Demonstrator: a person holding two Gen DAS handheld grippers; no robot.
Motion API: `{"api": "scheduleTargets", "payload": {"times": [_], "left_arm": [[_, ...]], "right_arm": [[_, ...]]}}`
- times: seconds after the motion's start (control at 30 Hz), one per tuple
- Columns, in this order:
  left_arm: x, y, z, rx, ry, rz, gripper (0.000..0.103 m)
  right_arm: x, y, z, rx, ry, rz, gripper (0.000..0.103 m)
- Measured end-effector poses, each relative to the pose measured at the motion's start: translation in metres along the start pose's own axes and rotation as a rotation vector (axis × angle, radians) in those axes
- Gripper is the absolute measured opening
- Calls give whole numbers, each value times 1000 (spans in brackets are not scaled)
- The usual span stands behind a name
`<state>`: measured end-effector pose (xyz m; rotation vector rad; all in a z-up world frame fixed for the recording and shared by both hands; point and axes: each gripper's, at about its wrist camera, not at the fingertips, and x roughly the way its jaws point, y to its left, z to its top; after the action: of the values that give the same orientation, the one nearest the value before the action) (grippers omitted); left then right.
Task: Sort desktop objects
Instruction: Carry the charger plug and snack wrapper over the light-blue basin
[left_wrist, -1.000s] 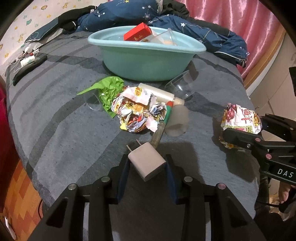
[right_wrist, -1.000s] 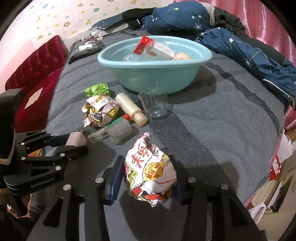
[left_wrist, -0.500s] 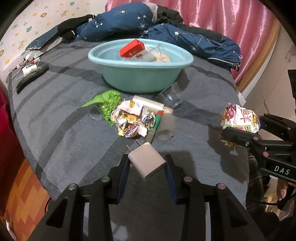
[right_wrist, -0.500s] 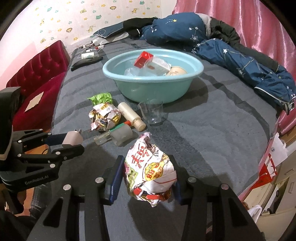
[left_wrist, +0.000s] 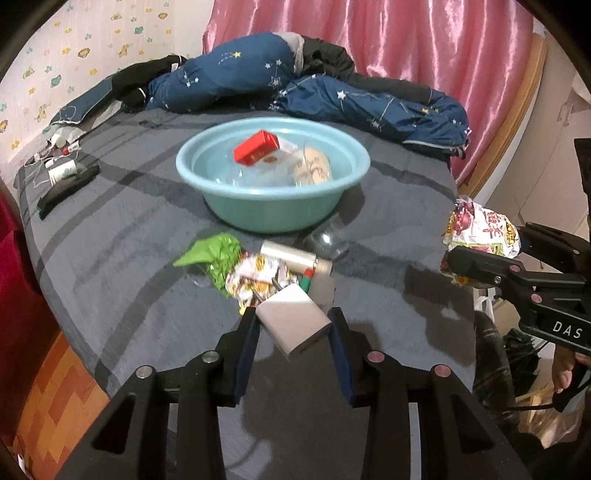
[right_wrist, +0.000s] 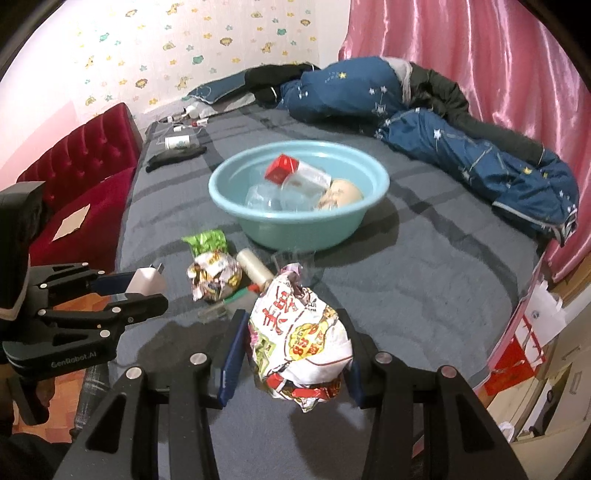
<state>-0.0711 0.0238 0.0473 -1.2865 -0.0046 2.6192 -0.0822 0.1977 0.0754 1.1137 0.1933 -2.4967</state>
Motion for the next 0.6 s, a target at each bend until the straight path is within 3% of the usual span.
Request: {"api": "scheduleTargets", "payload": {"times": [0.6], "left_arm": [[-18,2,52,7,-71,-2,41]], "right_arm": [[-27,-8,62,-6,-111,18,49]]}}
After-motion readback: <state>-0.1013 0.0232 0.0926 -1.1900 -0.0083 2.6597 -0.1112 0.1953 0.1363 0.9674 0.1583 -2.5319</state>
